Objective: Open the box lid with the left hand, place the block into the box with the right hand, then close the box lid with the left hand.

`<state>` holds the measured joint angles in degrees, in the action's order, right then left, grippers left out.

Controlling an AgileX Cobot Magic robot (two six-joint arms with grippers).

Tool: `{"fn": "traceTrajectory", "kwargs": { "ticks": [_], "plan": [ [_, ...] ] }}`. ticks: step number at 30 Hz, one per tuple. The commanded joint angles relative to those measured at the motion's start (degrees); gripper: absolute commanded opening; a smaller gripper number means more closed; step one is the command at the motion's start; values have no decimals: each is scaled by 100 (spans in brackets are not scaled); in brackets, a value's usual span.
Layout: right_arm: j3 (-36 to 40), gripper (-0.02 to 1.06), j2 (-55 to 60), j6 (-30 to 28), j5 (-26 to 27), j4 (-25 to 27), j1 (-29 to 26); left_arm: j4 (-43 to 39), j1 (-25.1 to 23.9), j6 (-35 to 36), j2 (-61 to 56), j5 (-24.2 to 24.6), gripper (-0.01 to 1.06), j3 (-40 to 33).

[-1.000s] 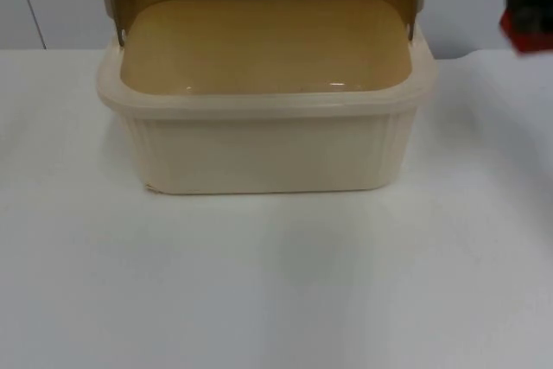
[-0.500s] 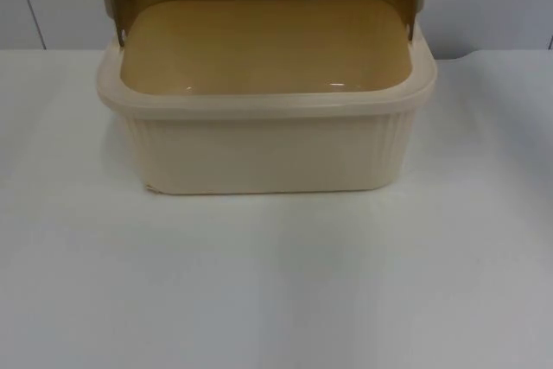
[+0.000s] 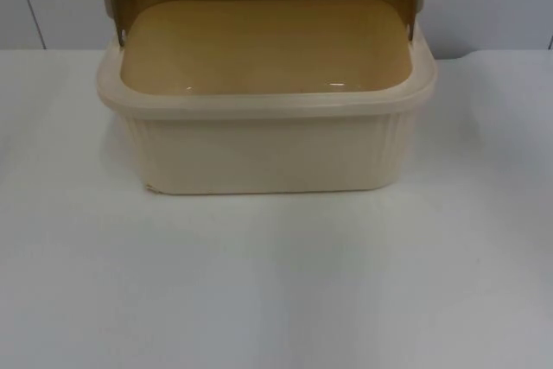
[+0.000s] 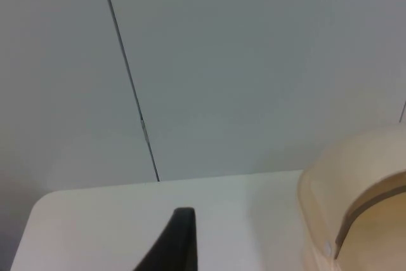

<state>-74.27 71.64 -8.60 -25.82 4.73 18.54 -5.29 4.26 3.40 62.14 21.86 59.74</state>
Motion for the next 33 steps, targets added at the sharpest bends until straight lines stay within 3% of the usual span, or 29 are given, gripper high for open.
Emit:
{"fn": "traceTrajectory", "kwargs": {
  "ticks": [1, 5, 10, 11, 16, 24, 28, 30, 33],
  "plan": [
    [107, 0, -61, -90, -99, -15, 266, -16, -27, 6, -39, -27, 105, 4],
    [558, 0, 19, -106, 76, -29, 625, -16, -27, 6, -39, -27, 105, 4],
    [1271, 0, 596, -281, 982, -41, 996, -16, -27, 6, -39, -27, 105, 4],
    [1271, 0, 596, -281, 982, -41, 996, -16, -27, 6, -39, -27, 105, 4],
    [1299, 0, 1584, -281, 2179, -52, 1075, -16, -27, 6, -39, -27, 105, 4],
    [1243, 0, 2590, -281, 2927, -30, 1223, -121, -27, 6, -39, -27, 105, 4],
    [1033, 0, 3227, -281, 3695, -94, 1484, -151, -27, 6, -39, -27, 105, 4],
    [957, 0, 3370, -256, 3832, 25, 1484, -151, -27, 6, -39, -27, 105, 4],
    [764, 0, 3757, -237, 4081, 666, 1484, -150, -27, 6, -39, -15, 105, 4]
  ]
}}
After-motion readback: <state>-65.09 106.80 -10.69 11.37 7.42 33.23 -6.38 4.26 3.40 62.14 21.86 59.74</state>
